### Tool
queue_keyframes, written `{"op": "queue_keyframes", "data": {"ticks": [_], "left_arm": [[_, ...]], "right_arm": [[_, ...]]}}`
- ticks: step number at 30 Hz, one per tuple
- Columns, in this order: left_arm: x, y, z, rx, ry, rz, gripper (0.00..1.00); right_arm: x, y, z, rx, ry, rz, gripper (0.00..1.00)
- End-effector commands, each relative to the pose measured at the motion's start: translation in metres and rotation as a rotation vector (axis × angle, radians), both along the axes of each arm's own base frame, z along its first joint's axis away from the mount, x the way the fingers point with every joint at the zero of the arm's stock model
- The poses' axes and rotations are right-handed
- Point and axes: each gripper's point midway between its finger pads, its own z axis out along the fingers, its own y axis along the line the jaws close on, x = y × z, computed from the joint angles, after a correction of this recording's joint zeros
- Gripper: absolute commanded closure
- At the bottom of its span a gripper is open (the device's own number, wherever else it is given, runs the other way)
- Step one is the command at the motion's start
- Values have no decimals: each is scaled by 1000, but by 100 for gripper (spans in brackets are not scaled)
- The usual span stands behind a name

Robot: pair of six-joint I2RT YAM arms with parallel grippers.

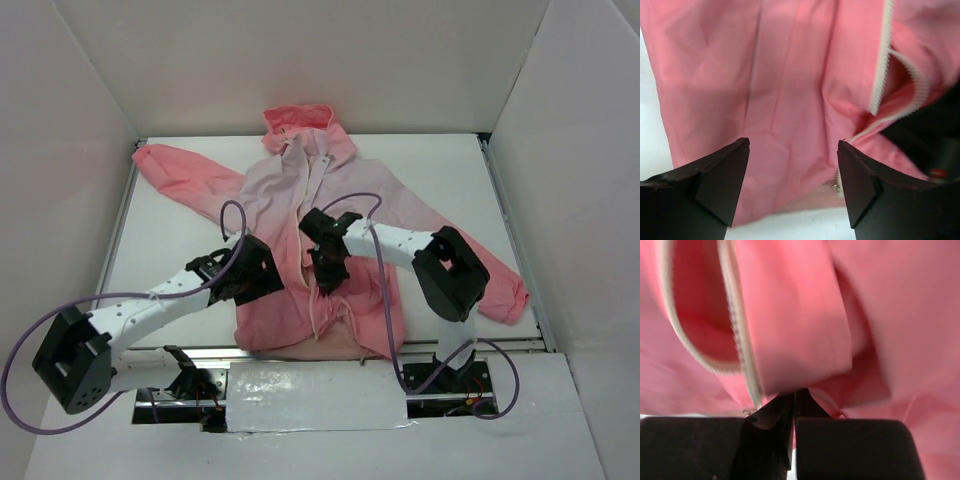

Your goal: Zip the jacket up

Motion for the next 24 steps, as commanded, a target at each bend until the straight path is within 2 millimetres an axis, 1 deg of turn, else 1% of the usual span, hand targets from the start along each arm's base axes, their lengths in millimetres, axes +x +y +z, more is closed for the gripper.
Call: {"op": "queue_keyframes", "data": {"ticks": [1, 2, 3, 4, 5, 6, 7, 8, 9, 10, 11, 12, 13, 14, 15, 16, 17, 18, 19, 20, 21, 22, 23, 24], "left_arm": [[24, 0, -11, -10, -4, -23, 18], [31, 3, -13, -1, -3, -12, 18], [39, 13, -22, 21, 24, 23, 18], [46, 17, -24, 28, 25, 21, 18], [57, 20, -19, 30, 10, 34, 18], [66, 32, -26, 56, 31, 73, 18], [75, 40, -26, 85, 25, 77, 18], [89, 43, -25, 99, 27, 87, 18], [98, 57, -27, 115, 46, 124, 18], [115, 61, -15, 123, 19, 117, 18], [124, 66, -10, 133, 16, 120, 18], [131, 76, -9, 150, 24, 134, 18], [133, 78, 0, 173, 20, 108, 18], [146, 73, 29, 148, -50, 91, 17], [149, 67, 44, 122, -86, 61, 17], [154, 59, 63, 81, -147, 17, 17], [148, 43, 89, -12, -203, -45, 17], [144, 33, 101, -68, -236, -92, 17], [138, 26, 106, -113, -260, -127, 18], [134, 20, 126, -166, -326, -152, 19], [123, 8, 133, -242, -328, -200, 20], [112, 4, 128, -275, -313, -221, 21], [106, 0, 140, -320, -357, -246, 22], [94, -11, 145, -393, -345, -295, 22]], "right_arm": [[79, 16, 26, 170, -111, -90, 100], [88, 18, 23, 191, -98, -94, 100], [96, 26, 29, 241, -91, -90, 100], [115, 32, 36, 276, -107, -101, 100], [125, 36, 40, 292, -113, -115, 100], [134, 40, 44, 306, -118, -119, 100], [151, 51, 63, 361, -151, -117, 100], [162, 50, 61, 376, -143, -144, 100], [173, 54, 70, 419, -155, -150, 100], [176, 64, 85, 498, -138, -134, 100], [180, 66, 95, 549, -137, -132, 100], [188, 68, 109, 615, -159, -122, 100], [180, 68, 126, 665, -170, -91, 100], [177, 73, 143, 729, -203, -46, 100], [163, 70, 137, 739, -191, -24, 100], [152, 68, 164, 795, -236, 6, 100], [147, 72, 180, 871, -275, 45, 100], [132, 65, 167, 878, -247, 37, 100], [123, 61, 189, 920, -283, 43, 100], [120, 60, 195, 944, -310, 50, 100], [111, 54, 184, 937, -291, 36, 100], [102, 50, 198, 963, -320, 42, 100], [100, 49, 202, 981, -352, 49, 100], [89, 42, 200, 987, -357, 47, 100]]}}
